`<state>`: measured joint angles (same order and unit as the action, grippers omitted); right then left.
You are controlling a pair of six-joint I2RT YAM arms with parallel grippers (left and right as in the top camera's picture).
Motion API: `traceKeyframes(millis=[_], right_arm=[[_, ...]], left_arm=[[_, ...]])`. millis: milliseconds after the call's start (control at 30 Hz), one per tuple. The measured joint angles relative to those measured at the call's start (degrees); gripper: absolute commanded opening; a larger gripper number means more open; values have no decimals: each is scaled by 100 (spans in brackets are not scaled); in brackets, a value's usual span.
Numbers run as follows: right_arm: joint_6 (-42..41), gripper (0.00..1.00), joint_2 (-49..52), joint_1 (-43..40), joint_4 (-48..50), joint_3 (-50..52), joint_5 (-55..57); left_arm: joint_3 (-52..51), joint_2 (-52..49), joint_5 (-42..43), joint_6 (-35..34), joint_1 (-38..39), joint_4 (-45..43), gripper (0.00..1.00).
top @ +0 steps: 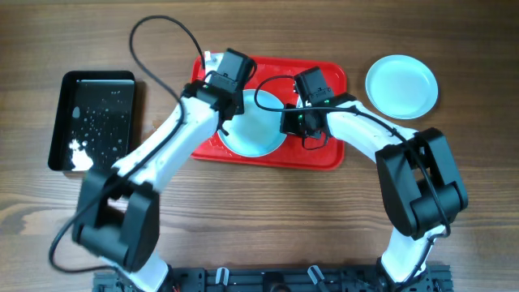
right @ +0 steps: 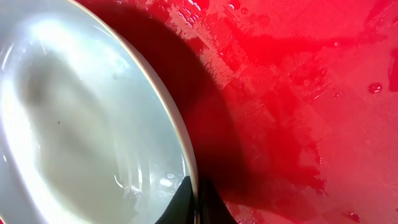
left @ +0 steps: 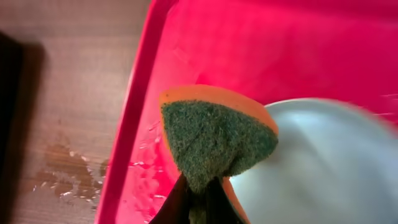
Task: Clean dirty plates on tray and stack at the side
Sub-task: 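Scrub the sauce on the last plate with the sponge in left gripper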
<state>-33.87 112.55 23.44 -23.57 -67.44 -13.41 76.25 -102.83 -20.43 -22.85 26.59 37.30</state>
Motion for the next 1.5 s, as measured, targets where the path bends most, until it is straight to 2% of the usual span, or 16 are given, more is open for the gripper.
traceKeyframes(millis=[200, 433, 633, 800, 1000, 1167, 1333, 1500], right_arm=[[-20, 4, 0, 0, -9, 0, 0], [-42, 4, 0, 0, -22, -9, 15], [-42, 4, 0, -11, -42, -9, 37], [-42, 4, 0, -11, -59, -20, 37], [-42, 4, 0, -11, -59, -20, 37], [-48, 4, 4, 61, -57, -20, -57], [-63, 4, 7, 79, -59, -20, -118], [-55, 4, 11, -7, -304, -120, -107]], left_arm=[[0, -42, 1016, 0, 0, -61, 4], [-2, -1016, 2247, -2, 0, -612, 4], [2, -1270, 2597, 0, -22, -715, 4], [72, -1272, 2133, -2, -39, -308, 4], [125, -1268, 828, 0, -55, 348, 4], [122, -1268, -7, 0, -33, 448, 4], [122, -1180, -297, -2, -28, 452, 4], [116, -638, -638, -92, -131, 560, 4]])
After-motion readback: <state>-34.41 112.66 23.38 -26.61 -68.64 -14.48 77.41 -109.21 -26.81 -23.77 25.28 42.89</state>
